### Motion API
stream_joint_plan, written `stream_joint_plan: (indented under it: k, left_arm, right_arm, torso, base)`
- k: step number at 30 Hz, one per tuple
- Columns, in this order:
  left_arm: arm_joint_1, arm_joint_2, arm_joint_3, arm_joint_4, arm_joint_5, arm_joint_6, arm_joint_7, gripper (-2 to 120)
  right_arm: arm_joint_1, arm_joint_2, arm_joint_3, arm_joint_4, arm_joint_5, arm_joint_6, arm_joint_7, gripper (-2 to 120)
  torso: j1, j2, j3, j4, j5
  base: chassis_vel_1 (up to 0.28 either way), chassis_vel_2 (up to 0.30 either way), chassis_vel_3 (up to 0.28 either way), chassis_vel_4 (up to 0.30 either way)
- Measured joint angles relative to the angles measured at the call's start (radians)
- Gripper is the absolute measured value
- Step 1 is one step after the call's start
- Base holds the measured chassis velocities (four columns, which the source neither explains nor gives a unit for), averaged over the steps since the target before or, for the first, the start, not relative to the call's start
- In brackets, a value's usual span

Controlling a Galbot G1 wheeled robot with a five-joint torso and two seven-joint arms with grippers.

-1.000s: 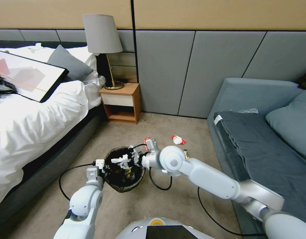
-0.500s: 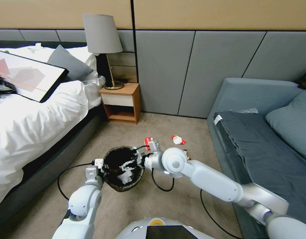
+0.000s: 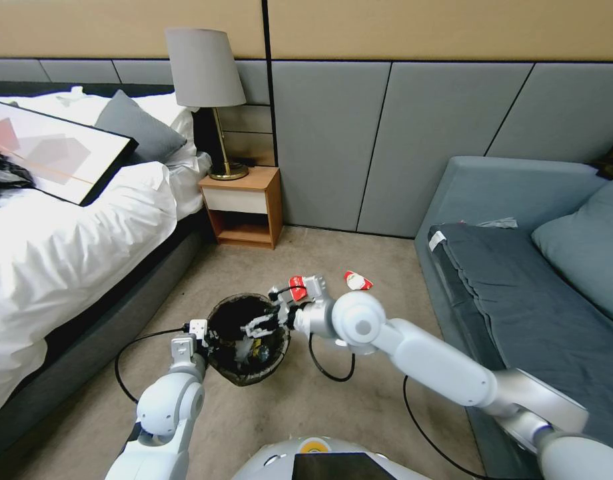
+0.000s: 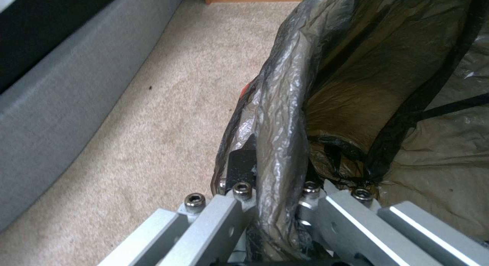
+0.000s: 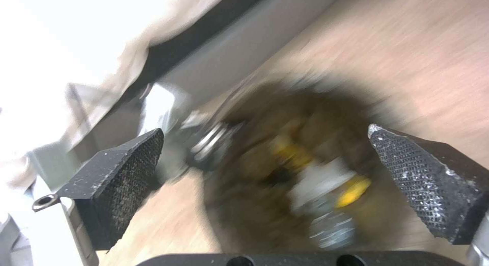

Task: Pick up the trash bin, then pick up the garbage from the floor and place it into the trash bin.

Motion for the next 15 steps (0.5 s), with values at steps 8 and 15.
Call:
stream_joint_plan:
  k: [8,15]
  left_arm:
    - [0.002,0.012,-0.002,-0.009,-0.012,0.000,0.006,0]
    - [0.000,0.011,0.001,-0.012,-0.017,0.000,0.008,0]
  right_arm:
    - [-0.149,-0.090,0.208,0.002,-0.389,0.044,-0.070,100]
    - [-0.425,-0.079,0.469,-0.025,-0.740,0.164,-0.114,100]
  torso:
    - [0.000,0.000,0.000,0.0000,0.0002]
    - [0.000,0.000,0.000,-0.0001,0.0002]
  base:
    - [0.000,0.000,0.000,0.000]
    - [0.000,0.000,0.000,0.000]
